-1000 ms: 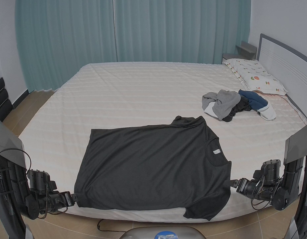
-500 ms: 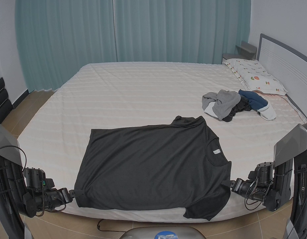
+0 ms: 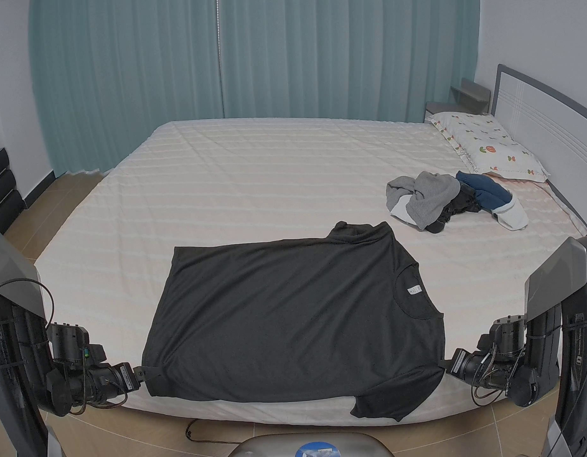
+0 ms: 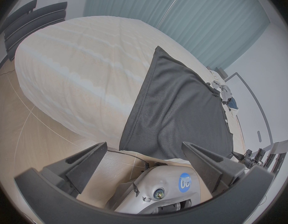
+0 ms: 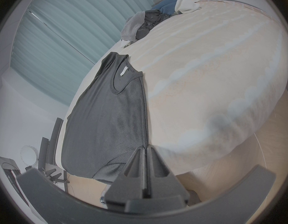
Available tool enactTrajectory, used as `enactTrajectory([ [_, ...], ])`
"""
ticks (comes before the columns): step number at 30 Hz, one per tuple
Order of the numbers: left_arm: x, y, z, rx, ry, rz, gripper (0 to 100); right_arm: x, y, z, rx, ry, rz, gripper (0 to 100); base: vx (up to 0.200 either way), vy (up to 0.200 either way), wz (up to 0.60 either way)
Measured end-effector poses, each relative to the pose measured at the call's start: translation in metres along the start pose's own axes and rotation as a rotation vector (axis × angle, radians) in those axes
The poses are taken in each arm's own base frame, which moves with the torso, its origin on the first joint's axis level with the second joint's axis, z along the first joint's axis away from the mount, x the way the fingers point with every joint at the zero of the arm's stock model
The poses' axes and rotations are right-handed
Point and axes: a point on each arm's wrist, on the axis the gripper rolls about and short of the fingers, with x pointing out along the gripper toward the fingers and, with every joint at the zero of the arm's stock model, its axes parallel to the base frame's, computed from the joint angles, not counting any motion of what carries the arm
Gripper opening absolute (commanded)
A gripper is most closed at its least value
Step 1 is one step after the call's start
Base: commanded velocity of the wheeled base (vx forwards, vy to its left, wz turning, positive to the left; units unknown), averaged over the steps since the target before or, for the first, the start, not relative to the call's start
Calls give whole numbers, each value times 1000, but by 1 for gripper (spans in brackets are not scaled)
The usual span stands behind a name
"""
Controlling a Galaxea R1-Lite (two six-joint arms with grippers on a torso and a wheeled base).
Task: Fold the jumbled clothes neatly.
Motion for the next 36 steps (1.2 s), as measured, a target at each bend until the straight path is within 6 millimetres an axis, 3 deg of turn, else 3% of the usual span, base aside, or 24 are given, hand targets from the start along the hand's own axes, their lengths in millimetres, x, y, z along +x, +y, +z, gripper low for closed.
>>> enactTrajectory([
  [9,1,-1,-2,16,11,2,100,-5,-3,-3,3,15,-18,0,0,0,0],
  [10,2,-1,-2,19,12,2,100,-6,-4,-3,4,15,-20,100,0,0,0],
  [25,2,-2,-2,30,6,5,100,-20,-1,3,68,-9,-10,100,0,0,0],
  [36,3,-3,1,26,-24,-3,100,-26,-1,11,128,-45,2,100,0,164,0],
])
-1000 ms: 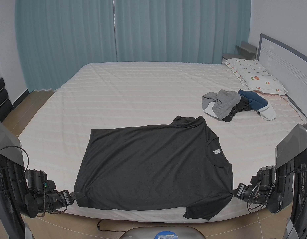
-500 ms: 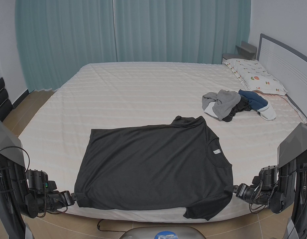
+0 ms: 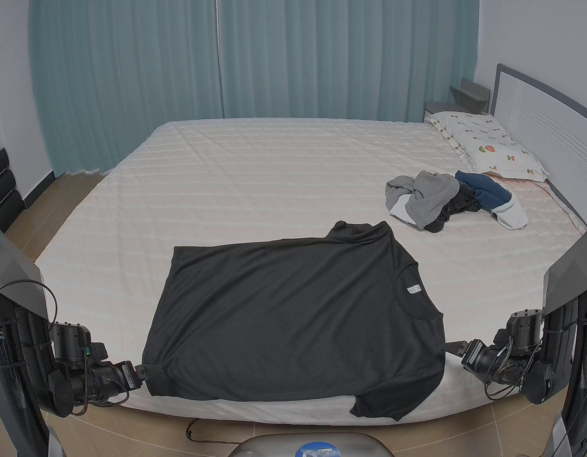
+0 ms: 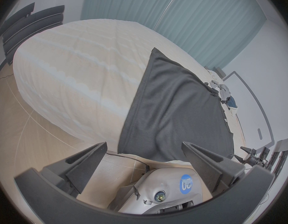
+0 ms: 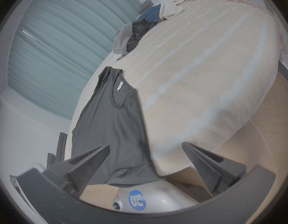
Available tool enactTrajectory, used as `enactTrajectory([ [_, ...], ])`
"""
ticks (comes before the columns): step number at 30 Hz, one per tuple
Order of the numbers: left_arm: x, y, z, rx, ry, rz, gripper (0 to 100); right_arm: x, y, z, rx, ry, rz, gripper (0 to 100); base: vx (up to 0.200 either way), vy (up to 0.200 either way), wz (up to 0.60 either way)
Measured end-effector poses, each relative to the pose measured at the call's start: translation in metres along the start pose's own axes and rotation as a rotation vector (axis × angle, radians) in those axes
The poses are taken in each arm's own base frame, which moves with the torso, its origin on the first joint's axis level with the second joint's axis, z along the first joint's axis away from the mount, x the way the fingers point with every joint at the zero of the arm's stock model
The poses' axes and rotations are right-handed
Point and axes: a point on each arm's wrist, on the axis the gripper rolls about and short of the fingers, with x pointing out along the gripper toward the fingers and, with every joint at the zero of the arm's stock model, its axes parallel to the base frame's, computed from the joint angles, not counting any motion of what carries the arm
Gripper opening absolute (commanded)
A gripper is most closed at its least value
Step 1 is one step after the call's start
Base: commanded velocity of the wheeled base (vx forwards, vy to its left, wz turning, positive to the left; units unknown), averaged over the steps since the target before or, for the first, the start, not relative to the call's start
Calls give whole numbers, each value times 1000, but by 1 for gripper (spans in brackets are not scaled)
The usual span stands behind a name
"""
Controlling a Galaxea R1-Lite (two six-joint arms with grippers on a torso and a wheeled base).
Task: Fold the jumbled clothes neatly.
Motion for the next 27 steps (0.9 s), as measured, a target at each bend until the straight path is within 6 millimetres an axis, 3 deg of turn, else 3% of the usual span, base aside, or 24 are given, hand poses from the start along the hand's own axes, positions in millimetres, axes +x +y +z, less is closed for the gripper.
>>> enactTrajectory([
  [10,0,1,0,-2,-1,7,100,0,1,0,-1,1,4,100,0,0,0],
  [25,-1,-12,13,-115,-74,-38,100,-2,13,4,44,-24,54,100,200,0,0],
  [27,-1,-13,15,-140,-83,-44,100,-2,13,4,44,-24,54,100,0,0,0],
])
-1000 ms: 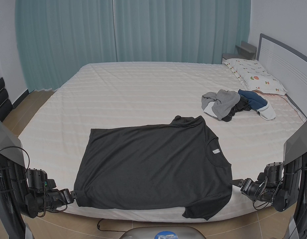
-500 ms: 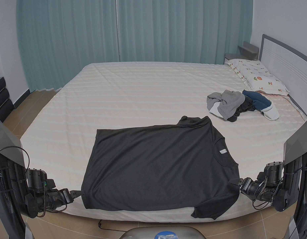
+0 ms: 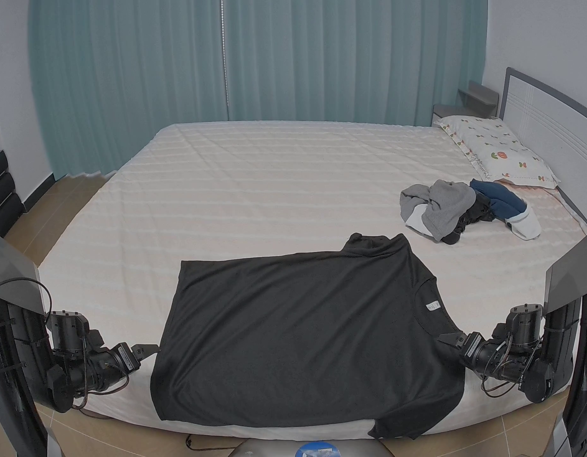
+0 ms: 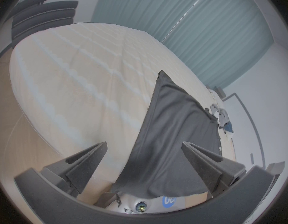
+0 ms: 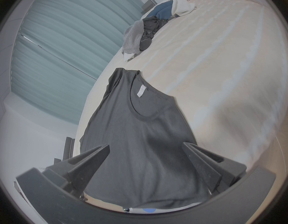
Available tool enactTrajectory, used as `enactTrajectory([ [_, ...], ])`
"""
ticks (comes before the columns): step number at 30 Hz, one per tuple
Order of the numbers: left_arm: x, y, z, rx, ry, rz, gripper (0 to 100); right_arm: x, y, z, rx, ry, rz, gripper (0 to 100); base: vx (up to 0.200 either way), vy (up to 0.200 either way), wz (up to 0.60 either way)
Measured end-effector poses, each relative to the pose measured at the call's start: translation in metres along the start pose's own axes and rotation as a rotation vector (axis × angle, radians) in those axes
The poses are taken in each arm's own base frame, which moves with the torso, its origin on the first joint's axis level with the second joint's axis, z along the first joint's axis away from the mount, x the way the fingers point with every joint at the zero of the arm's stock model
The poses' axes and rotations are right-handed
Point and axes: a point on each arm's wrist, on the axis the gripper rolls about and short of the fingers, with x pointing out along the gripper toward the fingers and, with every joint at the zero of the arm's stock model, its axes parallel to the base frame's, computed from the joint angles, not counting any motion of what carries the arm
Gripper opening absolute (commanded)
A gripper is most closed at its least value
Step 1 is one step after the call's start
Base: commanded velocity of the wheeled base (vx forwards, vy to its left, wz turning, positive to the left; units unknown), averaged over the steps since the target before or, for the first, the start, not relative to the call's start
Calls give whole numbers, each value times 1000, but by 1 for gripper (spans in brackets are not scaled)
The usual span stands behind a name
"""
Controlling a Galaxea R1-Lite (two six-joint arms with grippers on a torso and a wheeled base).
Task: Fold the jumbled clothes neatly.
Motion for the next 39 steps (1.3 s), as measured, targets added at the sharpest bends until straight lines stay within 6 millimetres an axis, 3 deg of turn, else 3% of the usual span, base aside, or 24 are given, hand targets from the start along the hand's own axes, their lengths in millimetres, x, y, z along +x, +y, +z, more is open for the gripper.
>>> enactTrajectory([
  [10,-1,-11,17,-22,-96,-58,100,1,1,-2,29,9,2,100,0,0,0],
  [18,9,-25,47,-14,-185,-99,100,5,3,-5,74,39,24,100,0,0,0],
  [32,67,-68,125,-54,-155,-111,100,15,3,-4,128,42,41,100,0,0,0],
  [39,118,-91,146,-38,-205,-108,100,18,3,-4,134,45,42,100,0,0,0],
])
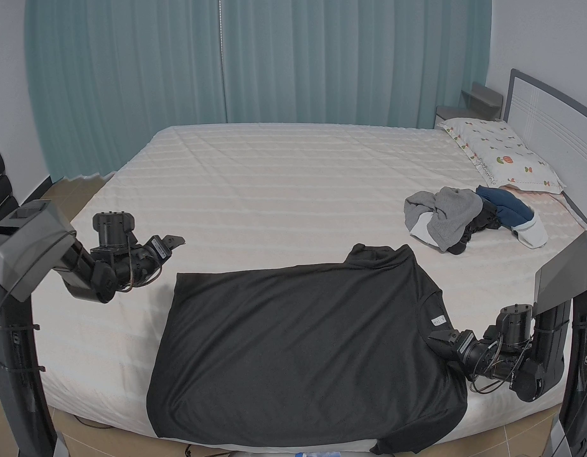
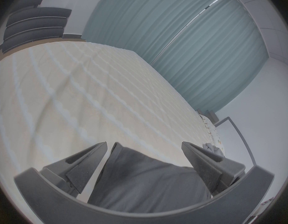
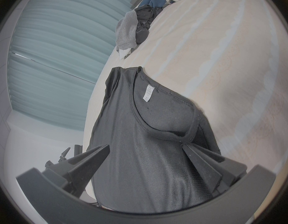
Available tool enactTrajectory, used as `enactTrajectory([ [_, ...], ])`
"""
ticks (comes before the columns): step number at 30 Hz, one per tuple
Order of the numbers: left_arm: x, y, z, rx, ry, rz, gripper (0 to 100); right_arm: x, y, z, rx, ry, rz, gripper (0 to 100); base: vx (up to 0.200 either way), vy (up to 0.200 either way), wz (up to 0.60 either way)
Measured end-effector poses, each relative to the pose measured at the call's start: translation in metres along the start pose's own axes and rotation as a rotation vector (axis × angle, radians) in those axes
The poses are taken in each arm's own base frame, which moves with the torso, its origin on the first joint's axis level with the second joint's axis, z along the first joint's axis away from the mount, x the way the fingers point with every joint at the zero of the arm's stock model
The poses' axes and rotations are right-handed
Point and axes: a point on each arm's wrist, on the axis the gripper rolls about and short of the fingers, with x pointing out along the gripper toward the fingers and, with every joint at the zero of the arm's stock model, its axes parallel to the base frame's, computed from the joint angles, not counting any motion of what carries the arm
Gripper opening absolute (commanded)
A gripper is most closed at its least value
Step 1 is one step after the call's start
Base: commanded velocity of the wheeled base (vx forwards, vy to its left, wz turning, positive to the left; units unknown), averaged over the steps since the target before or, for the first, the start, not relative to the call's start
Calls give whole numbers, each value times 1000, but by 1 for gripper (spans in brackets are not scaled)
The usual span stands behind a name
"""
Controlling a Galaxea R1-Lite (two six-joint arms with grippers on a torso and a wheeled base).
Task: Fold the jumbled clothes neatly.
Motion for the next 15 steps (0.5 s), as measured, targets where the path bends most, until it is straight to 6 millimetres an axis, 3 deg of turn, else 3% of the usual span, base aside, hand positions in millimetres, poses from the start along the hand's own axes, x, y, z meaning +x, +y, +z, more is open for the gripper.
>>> enactTrajectory([
  [6,49,6,-15,7,-27,62,100,1,0,-1,-1,5,-2,100,0,0,0],
  [15,67,18,-35,-39,-1,101,100,2,-1,-5,-7,16,-8,100,0,0,0],
])
